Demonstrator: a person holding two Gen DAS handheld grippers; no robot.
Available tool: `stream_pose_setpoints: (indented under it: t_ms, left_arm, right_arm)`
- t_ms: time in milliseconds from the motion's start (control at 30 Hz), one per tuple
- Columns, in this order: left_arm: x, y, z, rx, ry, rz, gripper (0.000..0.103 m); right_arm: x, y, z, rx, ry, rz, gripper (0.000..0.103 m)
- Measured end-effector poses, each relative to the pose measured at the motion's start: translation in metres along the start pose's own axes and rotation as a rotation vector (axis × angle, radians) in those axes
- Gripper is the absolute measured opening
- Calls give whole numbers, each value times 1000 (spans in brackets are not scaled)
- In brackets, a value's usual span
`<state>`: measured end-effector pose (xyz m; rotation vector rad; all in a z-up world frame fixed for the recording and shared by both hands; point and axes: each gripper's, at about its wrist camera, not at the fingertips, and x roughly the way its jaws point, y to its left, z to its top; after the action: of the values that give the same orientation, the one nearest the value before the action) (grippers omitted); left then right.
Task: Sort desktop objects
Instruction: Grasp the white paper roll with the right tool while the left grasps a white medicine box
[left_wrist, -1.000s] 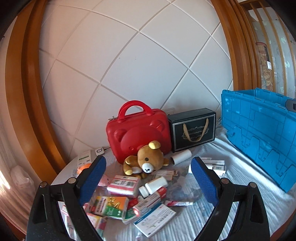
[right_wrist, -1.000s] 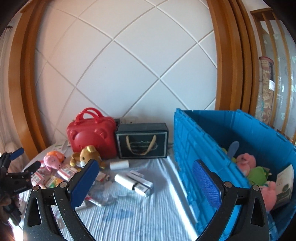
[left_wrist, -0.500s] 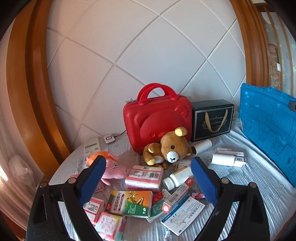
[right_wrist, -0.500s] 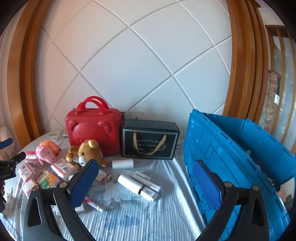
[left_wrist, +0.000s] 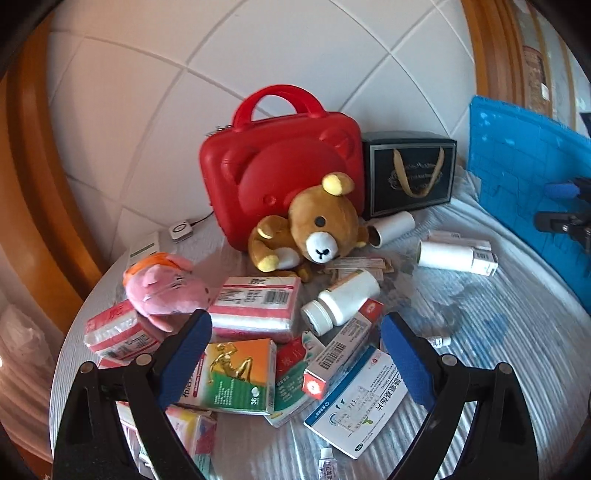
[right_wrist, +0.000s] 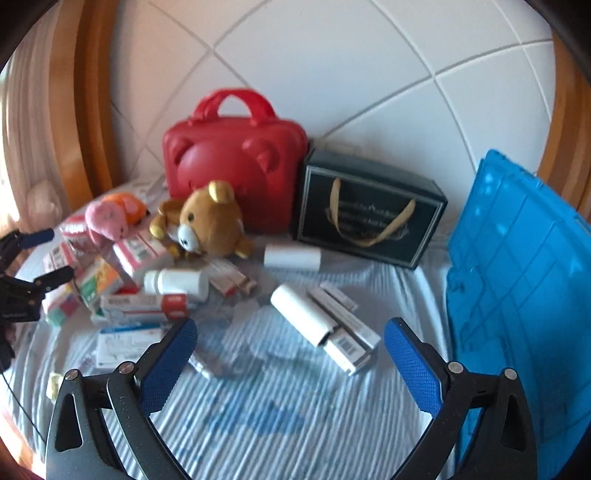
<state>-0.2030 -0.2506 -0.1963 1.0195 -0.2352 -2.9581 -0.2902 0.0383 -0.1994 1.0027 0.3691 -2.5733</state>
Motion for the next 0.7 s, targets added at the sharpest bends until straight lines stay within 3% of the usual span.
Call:
stream_pose_setpoints:
  t_ms: [200, 333, 500, 567, 700]
  left_arm:
    - [51, -17, -6, 74, 110, -102, 94]
    - [76, -25, -8, 123, 165, -125, 94]
    - [99, -23, -3, 110, 191, -166, 94]
    - [107, -22, -4, 101, 208, -194, 94]
    - [119, -23, -10, 99, 244, -237, 94]
  right_arm:
    - [95, -20, 2, -18, 177, 92, 100]
    - [138, -29, 5, -61, 231, 162, 89]
    - [175, -28, 6, -153, 298, 216, 73]
    - [188, -27, 5, -178, 330, 234, 63]
    - [204, -23, 2, -243, 378, 243, 63]
